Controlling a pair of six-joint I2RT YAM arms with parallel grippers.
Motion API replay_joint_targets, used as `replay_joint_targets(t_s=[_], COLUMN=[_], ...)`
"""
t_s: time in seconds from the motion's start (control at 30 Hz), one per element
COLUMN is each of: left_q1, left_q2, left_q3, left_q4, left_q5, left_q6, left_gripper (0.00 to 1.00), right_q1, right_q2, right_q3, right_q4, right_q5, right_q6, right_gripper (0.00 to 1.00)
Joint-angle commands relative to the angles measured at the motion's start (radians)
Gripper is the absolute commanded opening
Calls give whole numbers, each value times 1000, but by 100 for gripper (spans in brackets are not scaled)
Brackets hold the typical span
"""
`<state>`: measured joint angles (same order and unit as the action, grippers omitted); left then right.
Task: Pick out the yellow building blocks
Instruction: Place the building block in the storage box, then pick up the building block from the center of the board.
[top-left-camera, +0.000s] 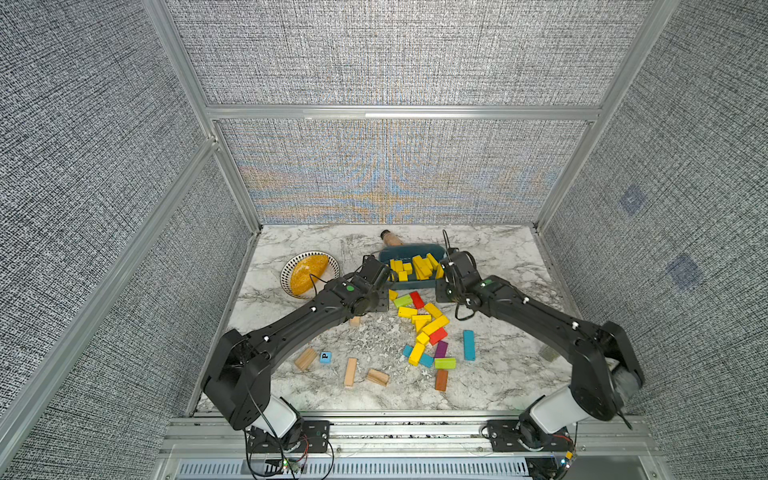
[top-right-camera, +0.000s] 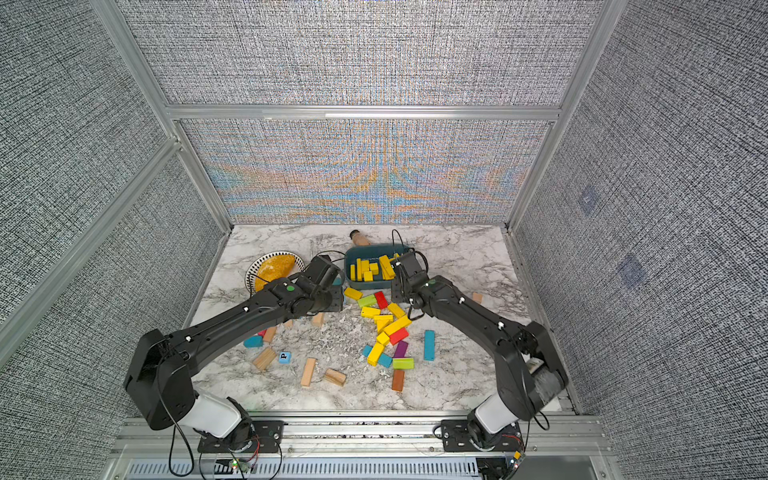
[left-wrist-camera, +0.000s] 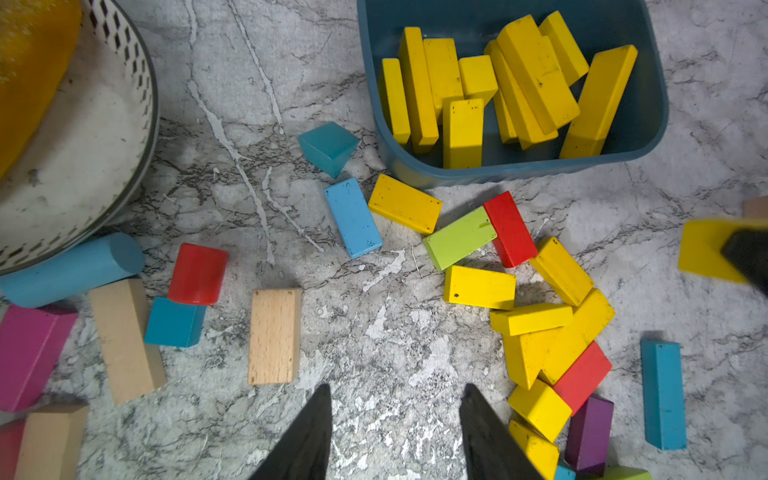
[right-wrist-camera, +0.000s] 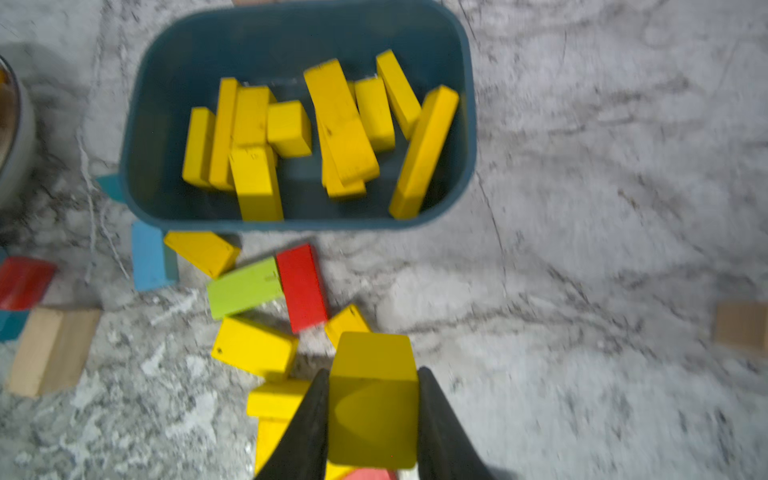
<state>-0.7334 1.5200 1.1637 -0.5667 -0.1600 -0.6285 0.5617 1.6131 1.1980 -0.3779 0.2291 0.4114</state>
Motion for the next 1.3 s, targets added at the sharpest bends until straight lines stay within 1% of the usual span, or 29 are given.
replay_joint_targets(t_s=[0.0, 0.13, 0.27, 0.33, 0.5, 0.6, 0.67, 0.73, 0.83, 0.93, 1.0, 1.07, 1.2, 1.27], left_q1=[-1, -1, -1, -1, -6, -24, -46, -77, -139, -216, -258, -298, -386, -412], left_q2=[-20, -42, -55, -61, -59, -61, -65, -71, -83, -107, -110, -99, -36, 7], left_q3=[-20, -52, -78, -91, -106, -113, -120, -129, -134, -144, -150, -148, -95, -57], left_q4=[4, 1, 2, 10, 31, 33, 34, 31, 16, 2, -9, -23, -79, -106], left_q5=[-7, -12, -10, -7, 15, 16, 22, 27, 17, 6, 29, 58, 94, 115], left_q6=[6, 1, -2, -4, 14, 32, 40, 46, 39, 21, 11, 9, 24, 23], left_gripper=[52, 52, 52, 52, 52, 51, 51, 51, 51, 51, 52, 52, 53, 53], right_q1=[-12, -24, -26, -26, -28, -28, -29, -29, -31, -37, -40, -43, -51, -51], right_q2=[102, 249, 367, 409, 463, 469, 463, 450, 424, 369, 315, 238, 23, -81], right_q3=[118, 270, 380, 410, 423, 423, 423, 424, 424, 411, 380, 313, 77, -35], right_q4=[47, 49, 22, 13, 14, 15, 17, 18, 20, 20, 27, 55, 130, 152], right_q5=[-47, -80, -131, -146, -147, -149, -147, -146, -149, -146, -140, -123, -48, 1], right_q6=[-79, -115, -134, -135, -134, -133, -133, -134, -137, -140, -141, -139, -110, -99], right_gripper=[23, 23, 23, 23, 24, 30, 36, 42, 47, 49, 50, 50, 50, 49])
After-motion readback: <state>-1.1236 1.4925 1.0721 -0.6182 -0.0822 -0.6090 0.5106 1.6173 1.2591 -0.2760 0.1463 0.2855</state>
